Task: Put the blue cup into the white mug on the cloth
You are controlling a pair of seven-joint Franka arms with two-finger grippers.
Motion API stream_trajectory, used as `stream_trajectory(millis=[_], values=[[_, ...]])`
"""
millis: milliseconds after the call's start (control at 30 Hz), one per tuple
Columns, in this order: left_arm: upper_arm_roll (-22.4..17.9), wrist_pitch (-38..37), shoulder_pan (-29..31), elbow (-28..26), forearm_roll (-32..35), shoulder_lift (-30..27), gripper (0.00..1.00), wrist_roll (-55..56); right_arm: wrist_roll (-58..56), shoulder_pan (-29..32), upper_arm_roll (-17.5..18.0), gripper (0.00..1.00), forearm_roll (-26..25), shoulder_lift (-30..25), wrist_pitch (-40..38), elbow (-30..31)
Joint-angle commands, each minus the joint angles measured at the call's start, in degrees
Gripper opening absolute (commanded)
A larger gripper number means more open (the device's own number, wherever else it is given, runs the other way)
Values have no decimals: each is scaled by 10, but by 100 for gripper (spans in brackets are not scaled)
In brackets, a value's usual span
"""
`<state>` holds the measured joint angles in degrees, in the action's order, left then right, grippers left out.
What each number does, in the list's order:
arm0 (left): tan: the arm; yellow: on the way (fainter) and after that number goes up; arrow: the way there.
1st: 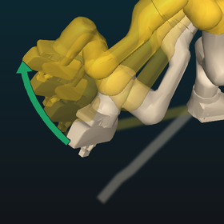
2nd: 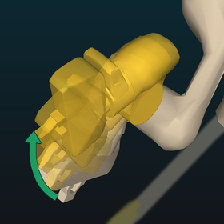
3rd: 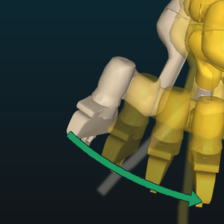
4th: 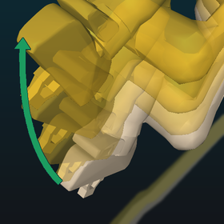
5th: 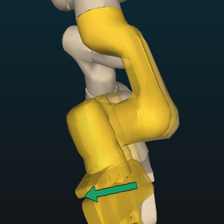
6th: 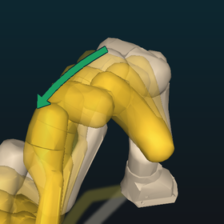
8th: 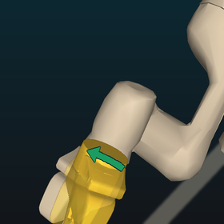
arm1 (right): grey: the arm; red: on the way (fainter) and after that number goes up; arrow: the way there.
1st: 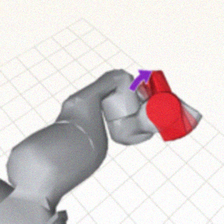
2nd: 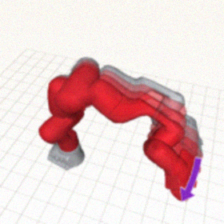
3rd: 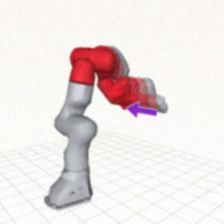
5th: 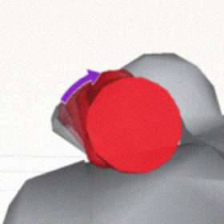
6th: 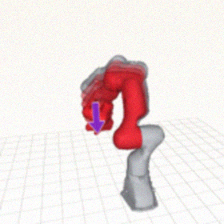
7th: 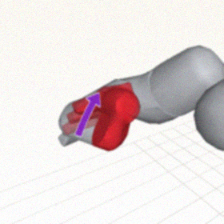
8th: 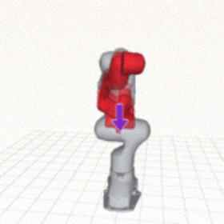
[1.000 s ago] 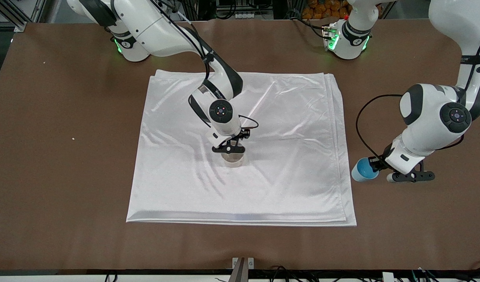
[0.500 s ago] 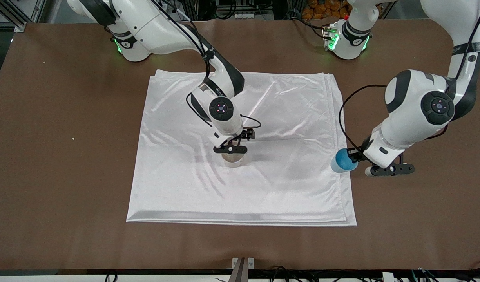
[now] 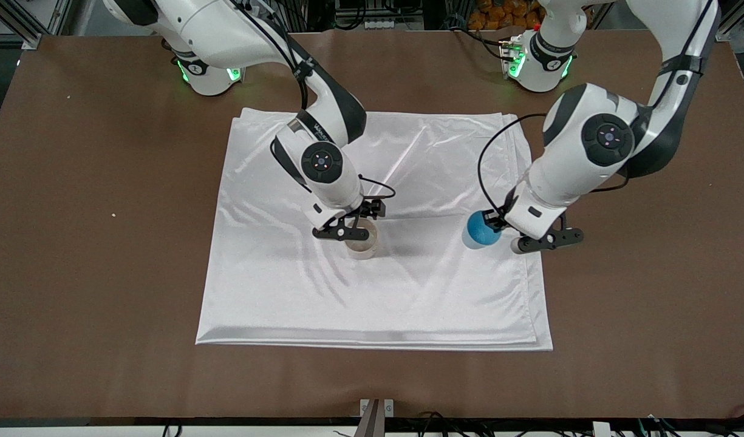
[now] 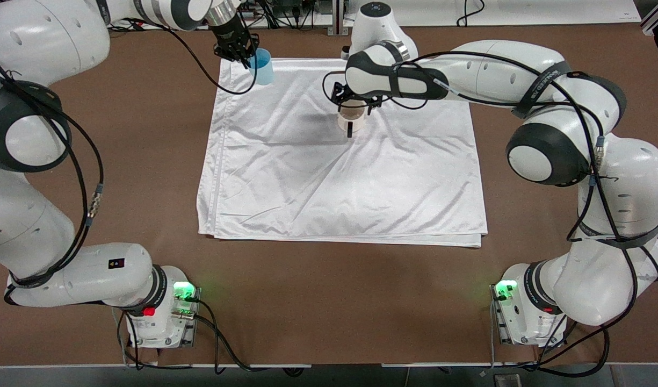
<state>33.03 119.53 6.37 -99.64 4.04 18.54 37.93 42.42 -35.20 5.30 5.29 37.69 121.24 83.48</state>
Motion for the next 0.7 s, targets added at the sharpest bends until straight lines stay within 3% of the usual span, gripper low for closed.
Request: stream_trajectory(millis=[0, 400, 667], values=[[7, -8, -43, 11, 15, 12, 0, 87, -23, 29, 6, 100, 4, -29, -21, 8], [5, -1, -129, 58, 52, 68, 0, 202, -200, 125, -3, 100, -3, -81, -97, 16], [3, 2, -171, 124, 87, 132, 0, 244, -284, 207, -6, 100, -6, -91, -128, 19]])
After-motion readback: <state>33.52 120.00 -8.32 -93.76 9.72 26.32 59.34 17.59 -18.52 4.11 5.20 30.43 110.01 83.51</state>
